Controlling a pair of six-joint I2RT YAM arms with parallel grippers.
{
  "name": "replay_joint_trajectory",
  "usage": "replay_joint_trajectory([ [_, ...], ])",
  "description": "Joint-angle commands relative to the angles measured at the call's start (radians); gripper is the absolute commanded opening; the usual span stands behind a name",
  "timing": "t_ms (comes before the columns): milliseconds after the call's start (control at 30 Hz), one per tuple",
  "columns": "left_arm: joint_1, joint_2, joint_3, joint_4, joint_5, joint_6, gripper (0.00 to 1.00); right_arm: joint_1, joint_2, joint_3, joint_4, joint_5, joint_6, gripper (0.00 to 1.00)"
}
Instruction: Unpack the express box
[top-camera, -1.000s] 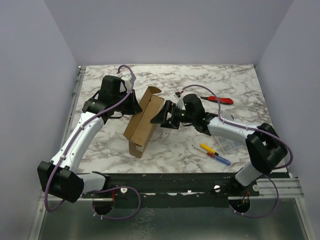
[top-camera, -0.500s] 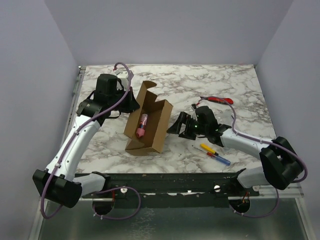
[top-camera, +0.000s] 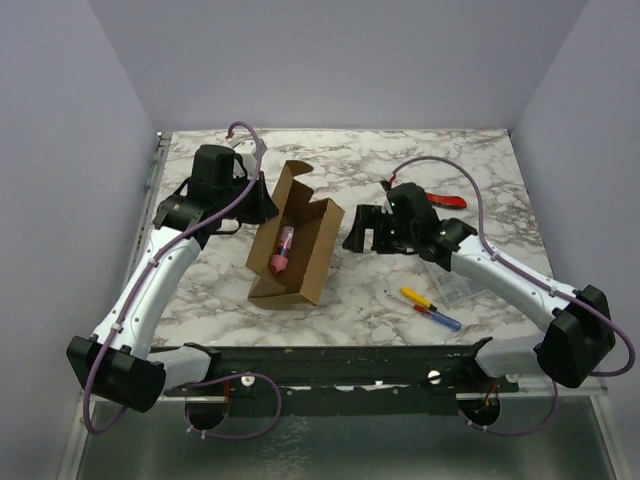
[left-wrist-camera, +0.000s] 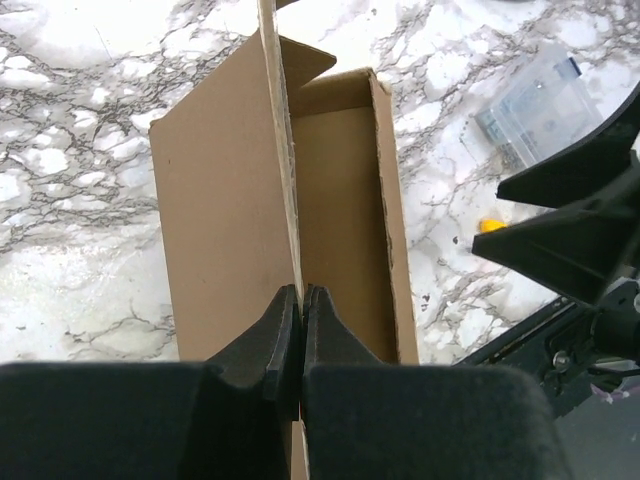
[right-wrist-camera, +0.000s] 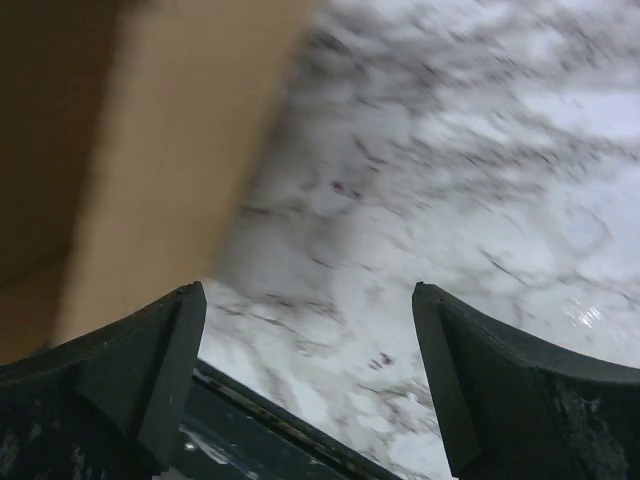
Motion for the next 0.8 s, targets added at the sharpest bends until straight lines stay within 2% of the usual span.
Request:
replay_joint_trajectory([
  [0,0.002,-0.007,0.065,0.024,0.044,-0.025,0.00,0.045,-0.005,0.149,0.040,-0.154,-0.023,0.93],
  [133,0.002,-0.016,0.088,0.024,0.043,-0.039,0.00,0.059,0.031,0.155,0.286,-0.355,0.107,0.90],
  [233,0.003,-0.020,0.100,0.024,0.040,-0.042,0.00,0.072,0.109,0.165,0.371,-0.435,0.179,0.81],
  [367,0.003,-0.025,0.093,0.021,0.026,-0.037,0.00,0.074,0.181,0.140,0.311,-0.302,0.212,0.77],
  [433,0.002,-0.029,0.082,0.028,0.031,-0.043,0.00,0.076,0.214,0.133,0.278,-0.218,0.240,0.78],
  [633,0.003,-0.031,0.077,0.047,0.055,-0.065,0.00,0.096,0.357,0.142,0.344,-0.163,0.314,0.82],
  [767,0.002,-0.039,0.065,0.056,0.065,-0.080,0.00,0.116,0.484,0.201,0.373,-0.134,0.360,0.81],
])
